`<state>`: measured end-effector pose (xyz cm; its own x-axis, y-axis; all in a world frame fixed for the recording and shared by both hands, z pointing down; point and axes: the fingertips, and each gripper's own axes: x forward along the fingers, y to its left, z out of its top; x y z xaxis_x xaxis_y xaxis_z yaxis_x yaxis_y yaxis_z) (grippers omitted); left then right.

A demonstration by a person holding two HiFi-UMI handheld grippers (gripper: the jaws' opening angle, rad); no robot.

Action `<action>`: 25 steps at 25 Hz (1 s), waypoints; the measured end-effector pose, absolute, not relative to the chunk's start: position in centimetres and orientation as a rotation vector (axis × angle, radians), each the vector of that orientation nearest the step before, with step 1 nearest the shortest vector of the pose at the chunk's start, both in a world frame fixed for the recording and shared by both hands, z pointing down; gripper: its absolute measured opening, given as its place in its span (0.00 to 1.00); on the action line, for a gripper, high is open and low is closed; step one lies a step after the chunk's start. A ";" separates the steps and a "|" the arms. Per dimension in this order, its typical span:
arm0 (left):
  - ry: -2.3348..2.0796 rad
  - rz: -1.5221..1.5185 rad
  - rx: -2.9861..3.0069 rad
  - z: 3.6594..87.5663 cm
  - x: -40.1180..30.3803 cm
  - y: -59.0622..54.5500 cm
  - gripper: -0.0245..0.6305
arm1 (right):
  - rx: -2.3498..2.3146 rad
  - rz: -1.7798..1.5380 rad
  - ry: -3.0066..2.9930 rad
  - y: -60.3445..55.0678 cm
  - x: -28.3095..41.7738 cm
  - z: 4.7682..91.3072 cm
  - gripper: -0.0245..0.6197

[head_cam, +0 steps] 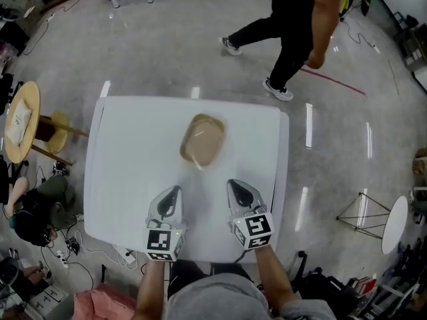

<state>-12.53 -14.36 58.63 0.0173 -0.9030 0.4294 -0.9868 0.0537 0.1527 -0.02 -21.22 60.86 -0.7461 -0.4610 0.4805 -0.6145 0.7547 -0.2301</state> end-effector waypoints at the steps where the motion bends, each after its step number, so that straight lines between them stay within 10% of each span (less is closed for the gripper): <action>1: -1.925 0.279 1.887 59.0 -12.5 -14.5 0.05 | 0.818 0.534 -2.552 -21.4 -0.1 61.2 0.04; 16: -1.905 0.295 1.877 60.0 -13.1 -15.4 0.05 | 0.834 0.782 -2.542 -23.9 -1.1 62.8 0.05; 25: -1.902 0.314 1.847 61.0 -13.5 -15.2 0.05 | 0.743 1.207 -2.499 -24.6 -2.4 65.5 0.36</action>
<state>-13.47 -15.17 60.95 0.0139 -0.8786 0.4774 -0.9854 0.0691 0.1559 -2.35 -24.65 65.45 -0.8326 -0.3303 0.4445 -0.5535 0.5220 -0.6489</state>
